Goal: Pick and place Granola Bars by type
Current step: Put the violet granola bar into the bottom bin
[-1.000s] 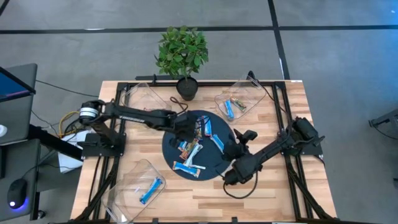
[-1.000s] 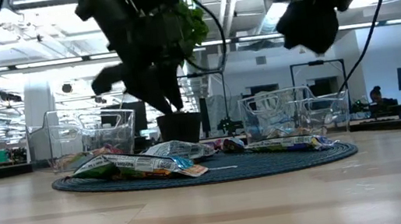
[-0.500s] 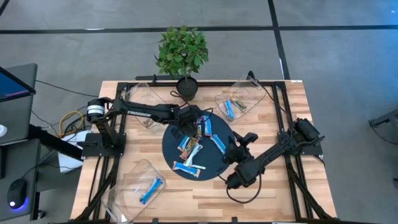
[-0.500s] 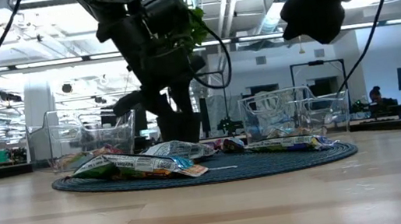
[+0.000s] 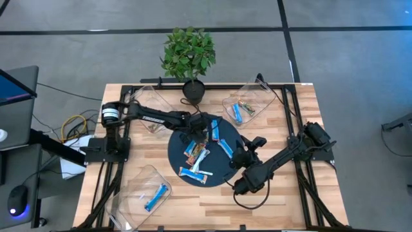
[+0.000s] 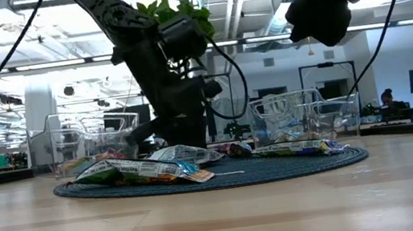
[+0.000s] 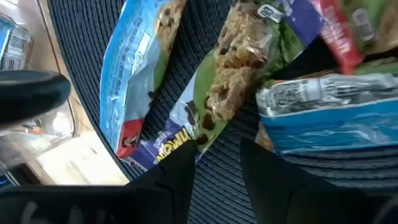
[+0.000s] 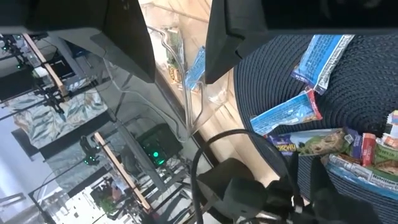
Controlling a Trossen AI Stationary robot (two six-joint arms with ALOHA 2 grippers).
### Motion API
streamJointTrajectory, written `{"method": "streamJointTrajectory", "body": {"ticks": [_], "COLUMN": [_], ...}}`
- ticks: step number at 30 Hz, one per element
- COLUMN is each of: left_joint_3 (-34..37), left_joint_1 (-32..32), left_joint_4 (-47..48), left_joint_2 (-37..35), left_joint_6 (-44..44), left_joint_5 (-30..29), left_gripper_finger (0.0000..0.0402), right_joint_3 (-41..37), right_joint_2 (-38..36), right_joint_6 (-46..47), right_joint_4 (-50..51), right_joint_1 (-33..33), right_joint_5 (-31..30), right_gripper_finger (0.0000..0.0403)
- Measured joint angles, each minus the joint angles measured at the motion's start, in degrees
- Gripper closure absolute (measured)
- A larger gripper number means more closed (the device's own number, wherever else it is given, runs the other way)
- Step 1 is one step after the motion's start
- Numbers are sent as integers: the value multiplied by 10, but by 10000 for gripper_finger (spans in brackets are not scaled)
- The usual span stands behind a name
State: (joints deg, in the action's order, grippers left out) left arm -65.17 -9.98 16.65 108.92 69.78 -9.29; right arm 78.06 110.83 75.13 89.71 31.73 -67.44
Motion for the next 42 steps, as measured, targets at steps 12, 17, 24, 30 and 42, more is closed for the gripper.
{"method": "streamJointTrajectory", "body": {"ticks": [12,17,24,30,42], "left_joint_3": [-1,-1,0,0,0], "left_joint_1": [9,22,29,27,25], "left_joint_4": [-26,-20,-39,-44,-46], "left_joint_2": [9,8,6,6,6], "left_joint_6": [-5,3,21,21,18], "left_joint_5": [-23,-52,-17,-4,-4], "left_gripper_finger": [278,278,278,279,395], "right_joint_3": [0,0,0,0,0], "right_joint_2": [0,0,0,0,0], "right_joint_6": [-1,-1,-1,-1,-1], "right_joint_4": [0,-1,-2,-3,-3], "right_joint_1": [0,0,0,0,0], "right_joint_5": [0,0,1,1,1], "right_gripper_finger": [269,269,269,269,269]}}
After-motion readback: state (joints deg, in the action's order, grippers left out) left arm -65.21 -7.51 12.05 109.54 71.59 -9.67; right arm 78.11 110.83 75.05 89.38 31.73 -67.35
